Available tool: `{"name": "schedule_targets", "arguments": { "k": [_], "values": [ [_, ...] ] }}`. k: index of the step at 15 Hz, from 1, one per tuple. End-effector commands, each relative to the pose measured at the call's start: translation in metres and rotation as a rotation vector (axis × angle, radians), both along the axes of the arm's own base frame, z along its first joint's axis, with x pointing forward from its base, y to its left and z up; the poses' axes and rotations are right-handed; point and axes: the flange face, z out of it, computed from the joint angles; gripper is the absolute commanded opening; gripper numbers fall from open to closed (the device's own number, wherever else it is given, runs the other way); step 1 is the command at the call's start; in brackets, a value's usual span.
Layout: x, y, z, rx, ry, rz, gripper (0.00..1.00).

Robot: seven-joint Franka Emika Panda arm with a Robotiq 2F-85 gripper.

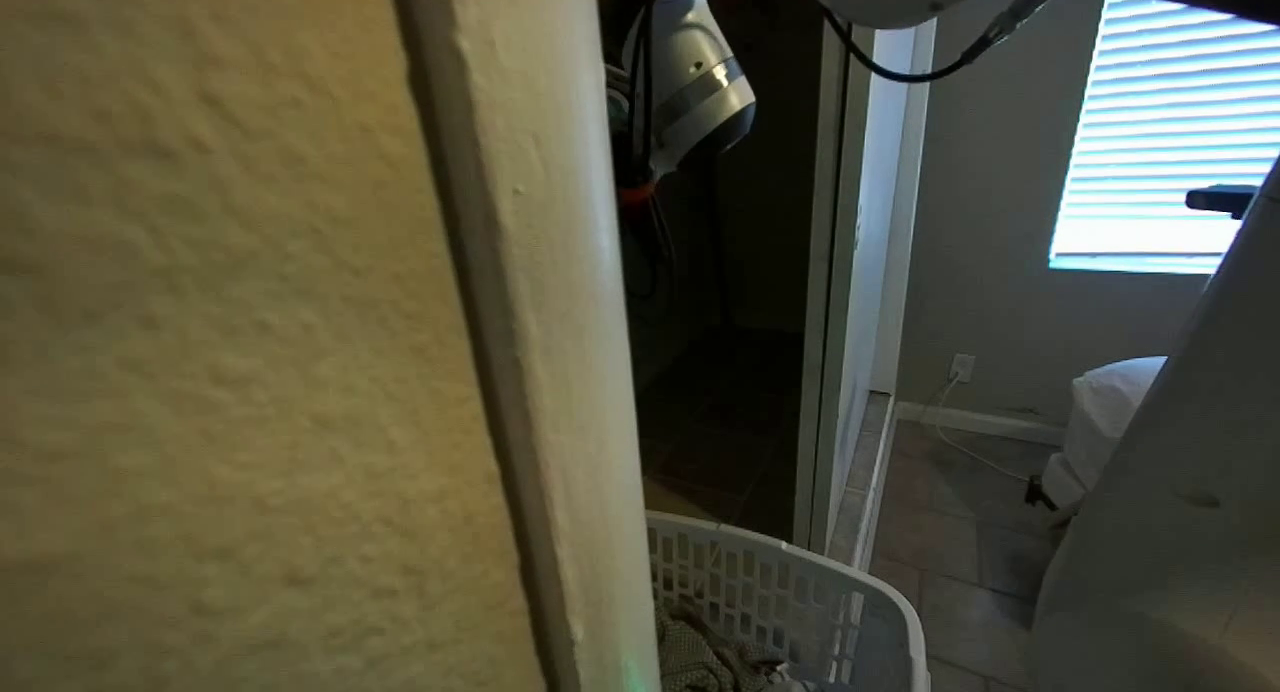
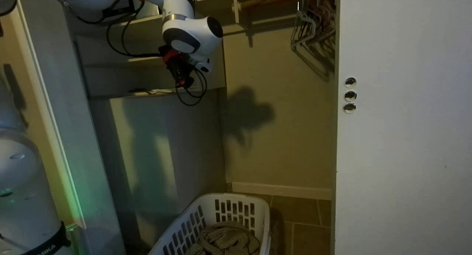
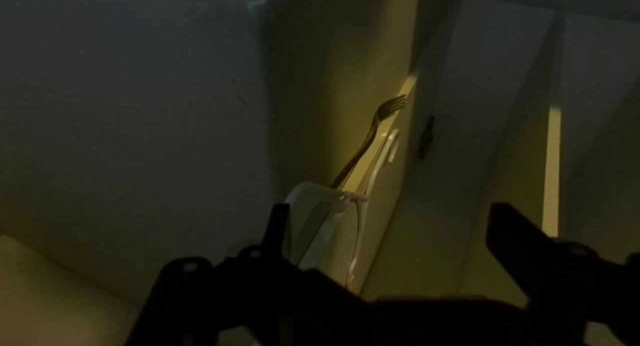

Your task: Pick up the white coat hanger from the bottom shelf and place it on the upper shelf

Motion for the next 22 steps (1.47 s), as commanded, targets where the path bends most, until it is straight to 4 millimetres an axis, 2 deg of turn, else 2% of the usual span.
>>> {"name": "schedule_targets", "arguments": {
  "k": [1, 6, 7, 8, 18, 22],
  "values": [
    [0.019, 0.005, -0.024, 0.109, 0.059, -0.033, 1.00],
    [0.030, 0.015, -0.047, 0.179, 0.124, -0.047, 1.00],
    [0.031, 0.017, -0.049, 0.195, 0.131, -0.048, 0.75],
    [0.032, 0.018, -0.052, 0.201, 0.136, -0.049, 0.74],
    [0.039, 0.025, -0.072, 0.255, 0.185, -0.051, 0.01],
    [0.037, 0.020, -0.070, 0.306, 0.186, -0.032, 0.02]
  ]
}}
